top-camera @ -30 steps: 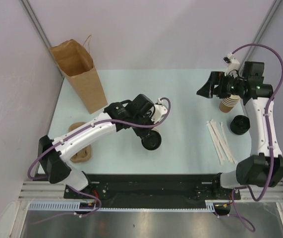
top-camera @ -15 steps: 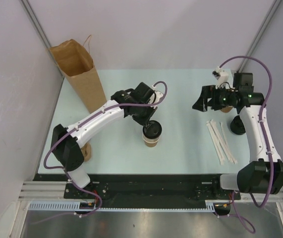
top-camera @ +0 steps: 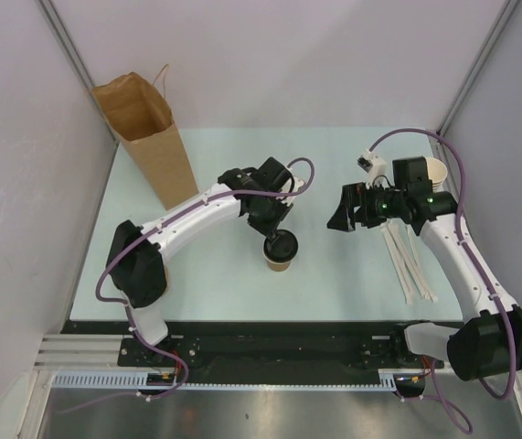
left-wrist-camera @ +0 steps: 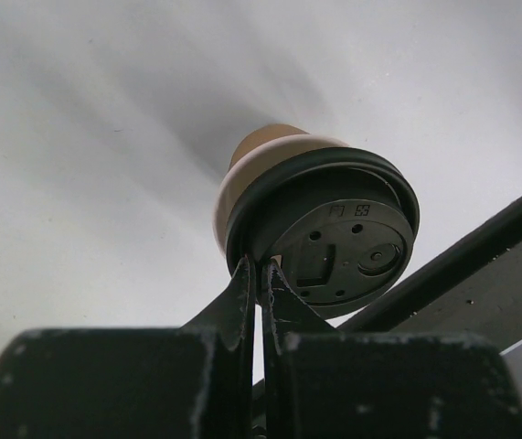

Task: Pack the takeout coffee

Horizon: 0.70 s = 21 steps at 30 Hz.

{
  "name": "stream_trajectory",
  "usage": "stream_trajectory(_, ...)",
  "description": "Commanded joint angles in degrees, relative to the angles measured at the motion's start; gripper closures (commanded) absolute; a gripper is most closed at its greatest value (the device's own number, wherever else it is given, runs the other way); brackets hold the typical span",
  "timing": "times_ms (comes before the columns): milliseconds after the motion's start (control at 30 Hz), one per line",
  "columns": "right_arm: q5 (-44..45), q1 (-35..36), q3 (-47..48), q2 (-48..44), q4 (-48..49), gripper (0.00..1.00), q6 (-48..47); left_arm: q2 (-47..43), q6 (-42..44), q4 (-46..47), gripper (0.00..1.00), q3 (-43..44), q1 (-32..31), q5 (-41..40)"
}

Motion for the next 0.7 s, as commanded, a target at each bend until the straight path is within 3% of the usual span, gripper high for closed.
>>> stream_trajectory(0, 1.0, 0.2, -0.5, -1.2, 3.3, 0.0, 1.8, 1.0, -1.2, -1.0, 0.99, 2.6, 0.7, -0.1)
stream_trajectory(667, 0.3, 0.2, -0.8, -1.2, 2.6, 0.0, 1.0, 3.9, -0.6, -1.8, 0.92, 3.8, 0.8, -1.3)
